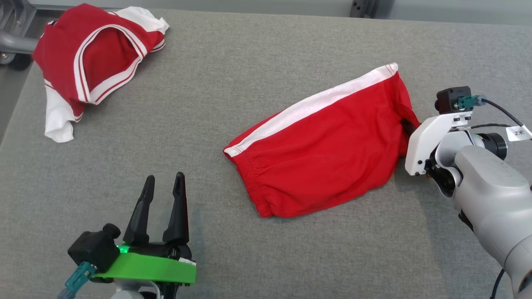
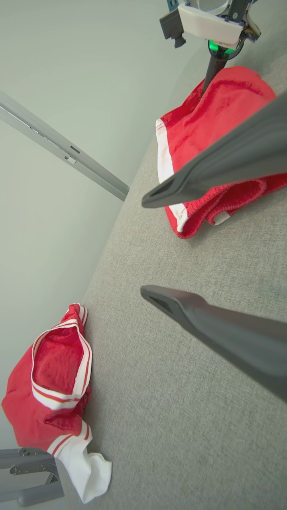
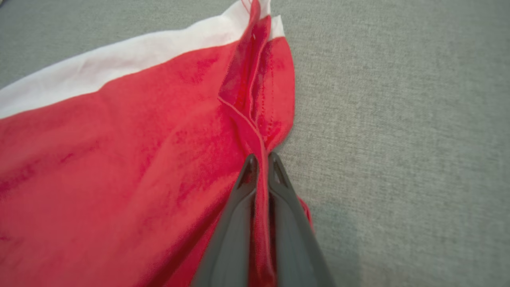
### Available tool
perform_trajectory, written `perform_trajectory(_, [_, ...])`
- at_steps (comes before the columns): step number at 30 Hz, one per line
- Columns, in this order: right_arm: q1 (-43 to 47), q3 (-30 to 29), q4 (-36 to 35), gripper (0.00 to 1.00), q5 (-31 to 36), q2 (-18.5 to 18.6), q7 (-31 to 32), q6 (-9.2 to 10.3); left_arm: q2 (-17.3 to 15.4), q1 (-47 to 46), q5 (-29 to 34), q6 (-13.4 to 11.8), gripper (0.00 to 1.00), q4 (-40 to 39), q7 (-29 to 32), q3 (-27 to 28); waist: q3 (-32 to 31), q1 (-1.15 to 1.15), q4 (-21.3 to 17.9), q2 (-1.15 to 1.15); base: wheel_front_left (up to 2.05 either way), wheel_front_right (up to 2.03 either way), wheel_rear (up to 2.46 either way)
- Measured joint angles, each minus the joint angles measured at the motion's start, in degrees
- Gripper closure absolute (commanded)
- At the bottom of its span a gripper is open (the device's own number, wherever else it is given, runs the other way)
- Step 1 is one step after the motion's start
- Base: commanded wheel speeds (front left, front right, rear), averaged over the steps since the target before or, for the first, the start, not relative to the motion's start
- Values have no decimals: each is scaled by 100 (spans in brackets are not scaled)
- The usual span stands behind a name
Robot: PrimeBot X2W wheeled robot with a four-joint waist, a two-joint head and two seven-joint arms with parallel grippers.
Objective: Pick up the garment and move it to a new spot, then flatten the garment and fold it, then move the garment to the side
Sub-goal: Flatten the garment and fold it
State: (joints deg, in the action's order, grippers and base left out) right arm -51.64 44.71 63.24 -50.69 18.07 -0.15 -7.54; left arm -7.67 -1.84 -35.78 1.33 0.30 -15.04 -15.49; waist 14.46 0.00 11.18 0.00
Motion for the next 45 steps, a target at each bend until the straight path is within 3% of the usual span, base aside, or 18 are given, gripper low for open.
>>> perform_trajectory(7, [144, -97, -304, 100, -290, 92, -438, 0, -48, 3, 15, -30, 0, -15, 2, 15, -33, 0, -332, 0, 0, 0, 0])
perform_trajectory(17, [832, -409, -866, 100, -933, 734, -831, 1, -153, 6, 85, -85, 0, -129, 92, -26, -143, 0, -952, 0, 0, 0, 0])
perform_trajectory(23, [1113, -504, -1251, 100, -1018, 840, -1042, 1, -205, 20, 82, -119, 0, -152, 155, -29, -225, 0, -1276, 0, 0, 0, 0])
perform_trajectory(32, [1150, -290, -2256, 100, -683, 570, -1166, 3, -294, 64, 71, -137, 0, -214, 235, -37, -525, 0, -1363, 0, 0, 0, 0])
perform_trajectory(38, [1231, -66, -2908, 100, -449, 77, -1023, 4, -353, 65, 89, -179, 0, -213, 223, 5, -648, 0, -1128, 0, 0, 0, 0])
perform_trajectory(45, [1340, 91, -2726, 100, -205, -513, -725, 4, -303, 60, 65, -157, 0, -145, 185, -22, -712, 0, -765, 0, 0, 0, 0])
